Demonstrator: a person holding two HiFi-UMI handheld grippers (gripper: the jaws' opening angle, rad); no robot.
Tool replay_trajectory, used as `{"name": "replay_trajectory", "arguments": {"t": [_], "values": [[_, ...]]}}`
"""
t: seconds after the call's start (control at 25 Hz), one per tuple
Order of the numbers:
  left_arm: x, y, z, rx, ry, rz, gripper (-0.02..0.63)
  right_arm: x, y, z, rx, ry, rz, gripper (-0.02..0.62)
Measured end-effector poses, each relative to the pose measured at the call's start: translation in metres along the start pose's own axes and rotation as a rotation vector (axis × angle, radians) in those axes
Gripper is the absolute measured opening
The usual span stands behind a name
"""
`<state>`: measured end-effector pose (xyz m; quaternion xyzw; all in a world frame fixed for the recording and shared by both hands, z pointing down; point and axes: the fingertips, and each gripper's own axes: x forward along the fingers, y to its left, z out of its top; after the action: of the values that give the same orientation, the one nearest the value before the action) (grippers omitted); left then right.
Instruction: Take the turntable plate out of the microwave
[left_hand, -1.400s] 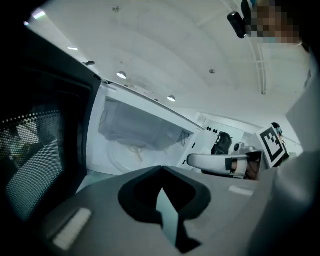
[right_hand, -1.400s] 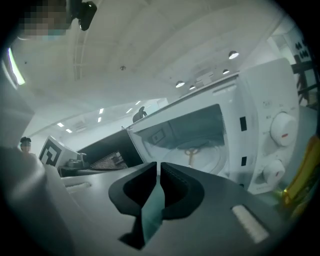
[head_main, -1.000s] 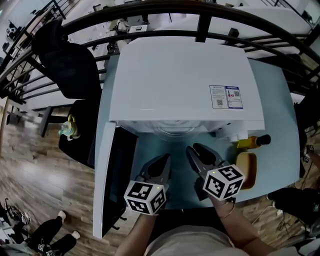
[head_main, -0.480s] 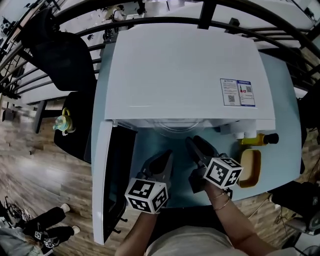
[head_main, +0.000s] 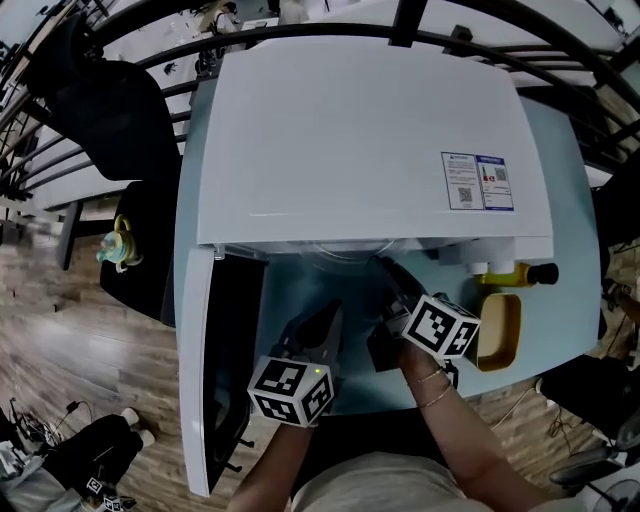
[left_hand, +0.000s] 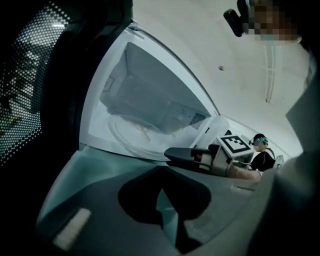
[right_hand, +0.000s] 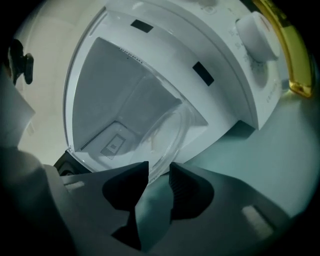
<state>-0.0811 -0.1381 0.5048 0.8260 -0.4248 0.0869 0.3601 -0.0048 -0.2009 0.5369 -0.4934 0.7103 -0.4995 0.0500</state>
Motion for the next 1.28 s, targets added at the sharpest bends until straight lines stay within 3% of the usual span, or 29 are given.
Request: {"name": "replay_trajectory", "arguments": {"t": [0.24,0.48,0.68,0.96,1.28], "values": [[0.002,0.001,0.007,-0.047,-0.045,-0.027,0.008,0.003,-0.001,0.002,0.079,-0.001,0.038,0.128],[0.007,-0.004,0.013,-0.125,-0.086,-0.07,0.107,-0.003,-0.003,0.002,0.142,-0.016,0.047,0.109],[0.007,0.007,0.016,-0.26,-0.169,-0.054,0.164,-0.012,-0.002,-0.005,0.142,-0.001,0.067,0.107],[0.006,0.033,0.003,-0.364,-0.217,0.015,0.167,-0.031,-0.004,-0.016,0.157,0.029,0.085,0.098],[0.015,0.035,-0.002,-0.405,-0.243,-0.016,0.167,-0.05,-0.006,-0.028,0.152,0.05,0.096,0.097]]}}
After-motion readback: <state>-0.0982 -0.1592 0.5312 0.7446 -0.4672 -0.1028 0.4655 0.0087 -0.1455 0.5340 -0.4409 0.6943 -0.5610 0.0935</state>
